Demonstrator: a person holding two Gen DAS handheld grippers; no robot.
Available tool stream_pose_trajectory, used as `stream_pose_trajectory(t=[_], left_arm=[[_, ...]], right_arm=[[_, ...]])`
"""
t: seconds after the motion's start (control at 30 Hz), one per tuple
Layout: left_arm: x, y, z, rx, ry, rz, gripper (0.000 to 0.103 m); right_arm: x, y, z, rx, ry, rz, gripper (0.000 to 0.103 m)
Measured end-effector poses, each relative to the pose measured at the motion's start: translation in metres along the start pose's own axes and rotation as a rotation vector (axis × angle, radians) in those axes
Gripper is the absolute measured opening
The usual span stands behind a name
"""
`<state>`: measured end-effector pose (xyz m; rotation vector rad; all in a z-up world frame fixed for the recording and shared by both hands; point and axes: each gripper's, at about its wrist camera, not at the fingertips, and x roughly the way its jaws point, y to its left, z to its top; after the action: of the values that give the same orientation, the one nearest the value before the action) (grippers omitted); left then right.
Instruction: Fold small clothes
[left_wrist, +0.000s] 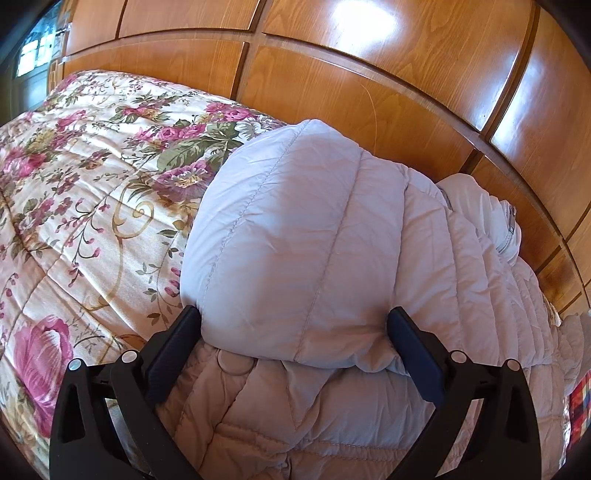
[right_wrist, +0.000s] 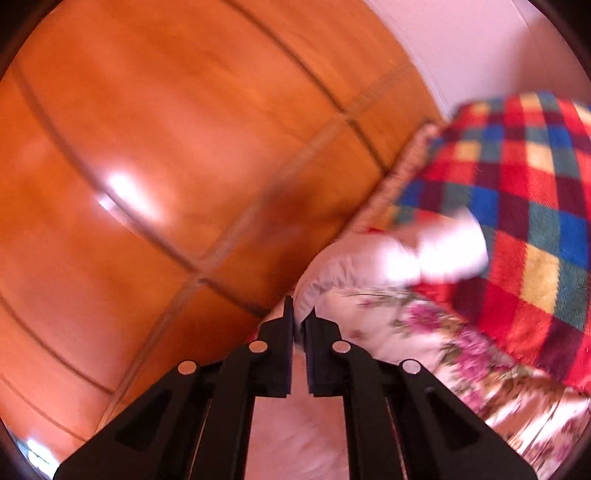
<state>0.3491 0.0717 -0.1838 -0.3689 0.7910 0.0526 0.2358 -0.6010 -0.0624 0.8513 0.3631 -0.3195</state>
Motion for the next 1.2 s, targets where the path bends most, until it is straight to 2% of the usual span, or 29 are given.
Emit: stream_pose_trajectory(t=[0.1, 0.2, 0.3, 0.4, 0.47, 0.53, 0.6, 0.63, 0.67, 0.7, 0.77, 0.9, 1.03, 1.2], left_arm=[[0.0, 0.001, 0.0, -0.002, 0.0, -0.003, 0.099], [-0.001, 0.002, 0.0, -0.006, -0.001, -0.008, 0.099], [-0.001, 0.003, 0.0, -0.009, -0.001, -0.013, 0.099], [-0.001, 0.003, 0.0, -0.011, -0.002, -0.013, 0.099], [-0.001, 0.003, -0.001, -0.011, -0.002, -0.014, 0.099], [-0.001, 0.003, 0.0, -0.011, -0.002, -0.014, 0.099], [-0.002, 0.003, -0.001, -0.012, -0.001, -0.015, 0.099], [-0.002, 0.002, 0.0, -0.011, -0.001, -0.014, 0.099], [-0.002, 0.002, 0.0, -0.012, -0.001, -0.014, 0.099], [-0.002, 0.002, 0.0, -0.013, -0.001, -0.015, 0.099], [-0.001, 0.003, 0.0, -0.014, 0.0, -0.017, 0.099], [-0.001, 0.002, 0.0, -0.017, 0.0, -0.02, 0.099], [-0.002, 0.003, 0.001, -0.023, -0.001, -0.027, 0.099], [-0.031, 0.02, 0.005, -0.159, -0.063, -0.149, 0.096]], right_arm=[[-0.014, 0.047, -0.014, -0.1, -0.01, 0.065, 0.005], [-0.024, 0.104, -0.042, -0.248, -0.014, 0.127, 0.005], [-0.031, 0.152, -0.081, -0.38, -0.003, 0.183, 0.005], [-0.029, 0.193, -0.135, -0.534, 0.034, 0.236, 0.005], [-0.022, 0.211, -0.174, -0.632, 0.088, 0.263, 0.005], [-0.009, 0.224, -0.22, -0.725, 0.193, 0.304, 0.006], [0.005, 0.228, -0.26, -0.79, 0.308, 0.33, 0.011], [0.013, 0.227, -0.283, -0.824, 0.379, 0.331, 0.014], [0.017, 0.226, -0.3, -0.842, 0.438, 0.325, 0.031], [0.025, 0.221, -0.314, -0.842, 0.503, 0.322, 0.055], [0.03, 0.207, -0.323, -0.806, 0.561, 0.325, 0.065], [0.011, 0.19, -0.308, -0.683, 0.544, 0.392, 0.071], [-0.002, 0.151, -0.271, -0.472, 0.486, 0.406, 0.073], [0.011, 0.078, -0.236, -0.157, 0.438, 0.374, 0.074]])
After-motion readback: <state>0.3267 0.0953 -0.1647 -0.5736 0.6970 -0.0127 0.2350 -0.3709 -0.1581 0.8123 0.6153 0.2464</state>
